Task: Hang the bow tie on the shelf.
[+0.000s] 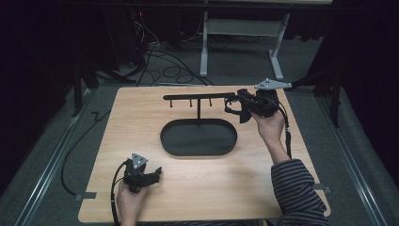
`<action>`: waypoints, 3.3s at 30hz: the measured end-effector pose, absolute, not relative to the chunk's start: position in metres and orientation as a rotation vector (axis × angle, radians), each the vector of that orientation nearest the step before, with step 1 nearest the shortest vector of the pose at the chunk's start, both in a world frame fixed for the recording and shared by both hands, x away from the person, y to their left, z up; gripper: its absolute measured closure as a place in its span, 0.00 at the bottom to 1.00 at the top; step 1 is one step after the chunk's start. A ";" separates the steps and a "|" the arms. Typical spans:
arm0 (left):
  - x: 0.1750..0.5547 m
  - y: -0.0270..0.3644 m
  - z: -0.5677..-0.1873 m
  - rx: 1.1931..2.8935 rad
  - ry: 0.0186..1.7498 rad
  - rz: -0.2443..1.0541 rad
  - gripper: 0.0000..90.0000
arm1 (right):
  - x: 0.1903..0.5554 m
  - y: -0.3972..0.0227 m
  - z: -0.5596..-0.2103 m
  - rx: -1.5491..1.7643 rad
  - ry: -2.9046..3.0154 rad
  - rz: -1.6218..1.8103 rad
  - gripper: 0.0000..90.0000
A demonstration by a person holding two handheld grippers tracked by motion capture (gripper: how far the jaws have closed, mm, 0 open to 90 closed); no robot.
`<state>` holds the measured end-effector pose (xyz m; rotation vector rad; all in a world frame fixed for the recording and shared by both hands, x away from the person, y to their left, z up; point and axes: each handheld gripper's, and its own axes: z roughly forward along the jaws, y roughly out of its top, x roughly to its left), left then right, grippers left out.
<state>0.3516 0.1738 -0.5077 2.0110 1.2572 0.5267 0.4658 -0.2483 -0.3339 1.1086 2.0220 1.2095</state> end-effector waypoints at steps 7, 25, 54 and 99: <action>0.352 0.174 -0.508 2.011 1.257 0.527 0.26 | 0.473 -0.245 -0.336 1.126 2.013 1.192 0.88; 0.352 0.174 -0.508 2.009 1.257 0.526 0.26 | 0.479 -0.237 -0.345 1.124 2.054 1.159 0.86; 0.352 0.174 -0.508 2.009 1.256 0.524 0.26 | 0.454 -0.245 -0.372 1.122 2.121 1.185 0.69; 0.352 0.174 -0.508 2.010 1.256 0.527 0.26 | 0.391 -0.303 -0.378 1.163 2.067 1.295 0.66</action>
